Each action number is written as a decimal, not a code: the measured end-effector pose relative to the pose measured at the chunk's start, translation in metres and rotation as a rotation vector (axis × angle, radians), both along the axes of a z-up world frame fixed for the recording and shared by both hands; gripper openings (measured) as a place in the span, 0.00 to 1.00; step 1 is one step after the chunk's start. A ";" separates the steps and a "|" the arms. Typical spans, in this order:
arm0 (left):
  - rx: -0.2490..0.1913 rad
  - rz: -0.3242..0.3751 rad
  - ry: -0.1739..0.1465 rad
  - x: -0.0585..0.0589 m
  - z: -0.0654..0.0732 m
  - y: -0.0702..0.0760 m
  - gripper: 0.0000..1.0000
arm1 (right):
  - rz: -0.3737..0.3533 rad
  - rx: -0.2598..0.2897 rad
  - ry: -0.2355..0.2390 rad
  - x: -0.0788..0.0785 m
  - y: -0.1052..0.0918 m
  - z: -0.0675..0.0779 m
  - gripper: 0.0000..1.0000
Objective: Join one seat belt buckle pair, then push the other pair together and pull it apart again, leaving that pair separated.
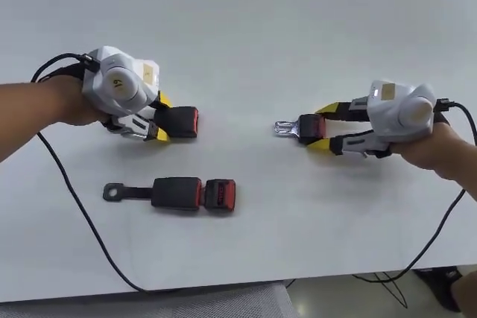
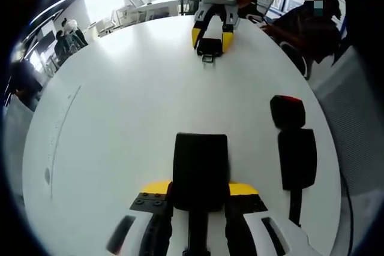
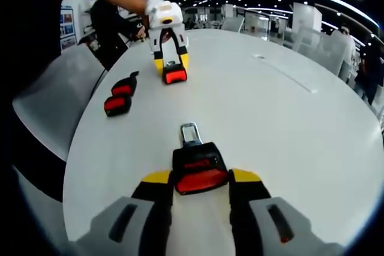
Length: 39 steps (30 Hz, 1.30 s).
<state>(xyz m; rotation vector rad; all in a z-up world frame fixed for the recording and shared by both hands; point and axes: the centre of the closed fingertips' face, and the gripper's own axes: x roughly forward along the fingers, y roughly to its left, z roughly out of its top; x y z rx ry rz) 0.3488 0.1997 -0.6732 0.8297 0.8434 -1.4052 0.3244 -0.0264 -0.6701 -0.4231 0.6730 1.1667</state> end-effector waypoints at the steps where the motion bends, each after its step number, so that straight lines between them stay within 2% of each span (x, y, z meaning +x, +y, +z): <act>1: 0.003 0.000 0.000 0.000 0.000 0.000 0.34 | -0.007 -0.002 0.001 0.000 0.000 0.000 0.37; 3: 0.008 0.020 0.007 0.000 0.000 0.000 0.34 | -0.044 -0.004 0.008 0.003 -0.001 0.000 0.46; 5: 0.008 0.042 0.015 0.000 0.000 0.001 0.36 | -0.099 0.002 0.029 0.004 -0.001 0.000 0.62; 6: 0.009 0.044 0.030 -0.003 0.000 0.001 0.39 | -0.112 0.007 0.022 0.006 -0.001 0.002 0.68; 8: -0.006 0.079 0.063 -0.009 0.003 -0.001 0.54 | -0.172 0.027 0.005 0.012 -0.002 0.008 0.72; 9: -0.018 0.086 0.045 -0.007 0.005 -0.002 0.63 | -0.197 0.035 -0.010 0.014 -0.002 0.012 0.72; 11: -0.032 0.140 0.015 -0.001 0.011 0.001 0.69 | -0.231 0.044 -0.018 0.017 -0.002 0.015 0.74; 14: -0.117 0.276 0.015 0.005 0.027 0.002 0.78 | -0.297 0.052 -0.031 0.020 0.001 0.022 0.79; 15: -0.131 0.300 0.001 0.007 0.031 0.004 0.82 | -0.320 0.061 -0.044 0.021 0.003 0.026 0.81; 17: -0.149 0.370 -0.054 0.013 0.041 0.015 0.82 | -0.360 0.089 -0.068 0.022 0.009 0.034 0.83; 18: -0.177 0.432 -0.047 0.011 0.046 0.018 0.82 | -0.364 0.096 -0.070 0.020 0.011 0.037 0.83; 20: -0.227 0.497 -0.039 0.008 0.054 0.022 0.86 | -0.380 0.104 -0.083 0.016 0.018 0.041 0.86; 23: -0.248 0.562 -0.074 0.002 0.060 0.036 0.93 | -0.408 0.119 -0.103 0.009 0.026 0.046 0.91; 24: -0.265 0.582 -0.075 -0.002 0.063 0.039 0.94 | -0.422 0.123 -0.108 0.005 0.029 0.048 0.92; 25: -0.275 0.614 -0.062 -0.008 0.065 0.044 0.94 | -0.431 0.123 -0.113 0.003 0.031 0.049 0.92; 28: -0.301 0.665 -0.088 -0.018 0.071 0.055 0.96 | -0.454 0.134 -0.126 -0.006 0.035 0.052 0.96; 30: -0.329 0.710 -0.089 -0.025 0.075 0.060 1.00 | -0.474 0.136 -0.137 -0.012 0.037 0.055 0.97; 32: -0.336 0.735 -0.090 -0.033 0.077 0.067 1.00 | -0.506 0.156 -0.146 -0.011 0.035 0.057 0.99; 35: -0.374 0.781 -0.084 -0.043 0.082 0.074 1.00 | -0.523 0.152 -0.154 -0.020 0.036 0.061 1.00; 39: -0.405 0.820 -0.099 -0.057 0.088 0.087 1.00 | -0.534 0.162 -0.160 -0.033 0.039 0.067 1.00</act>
